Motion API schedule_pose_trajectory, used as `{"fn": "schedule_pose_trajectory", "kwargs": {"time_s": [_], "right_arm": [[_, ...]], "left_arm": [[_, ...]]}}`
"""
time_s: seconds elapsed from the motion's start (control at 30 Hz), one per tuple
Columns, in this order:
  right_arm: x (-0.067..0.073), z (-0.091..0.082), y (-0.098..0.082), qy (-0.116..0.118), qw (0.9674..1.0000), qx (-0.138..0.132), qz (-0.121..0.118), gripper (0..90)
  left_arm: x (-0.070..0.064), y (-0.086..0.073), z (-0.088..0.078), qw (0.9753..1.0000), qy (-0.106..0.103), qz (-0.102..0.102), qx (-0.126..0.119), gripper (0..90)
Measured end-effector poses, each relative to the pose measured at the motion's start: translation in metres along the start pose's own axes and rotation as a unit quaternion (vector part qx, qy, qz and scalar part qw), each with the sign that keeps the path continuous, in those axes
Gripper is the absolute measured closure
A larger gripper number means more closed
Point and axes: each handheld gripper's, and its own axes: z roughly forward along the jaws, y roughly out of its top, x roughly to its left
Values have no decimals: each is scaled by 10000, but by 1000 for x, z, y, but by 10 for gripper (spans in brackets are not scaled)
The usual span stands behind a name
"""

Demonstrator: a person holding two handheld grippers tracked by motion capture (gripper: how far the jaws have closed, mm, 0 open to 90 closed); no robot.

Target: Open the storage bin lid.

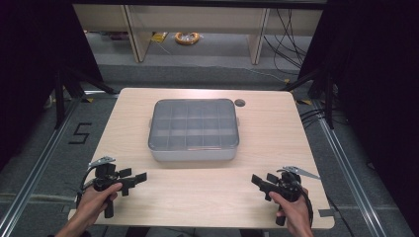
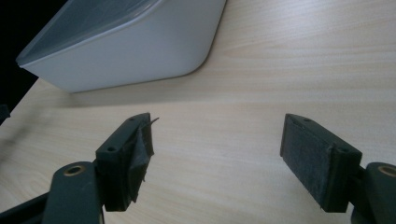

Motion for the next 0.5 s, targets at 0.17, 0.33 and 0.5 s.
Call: {"fn": "schedule_pose_trajectory", "kwargs": {"time_s": [0.17, 0.33, 0.5], "right_arm": [[-1, 5, 10, 29, 9999, -97, 41, 270], [1, 5, 22, 107, 9995, -92, 285, 272], [-1, 13, 41, 177, 9992, -272, 221, 275]], "left_arm": [[0, 4, 2, 10000, 16, 14, 25, 154], [0, 9, 5, 10000, -7, 3, 34, 154], [1, 21, 7, 10000, -45, -60, -36, 164]]}}
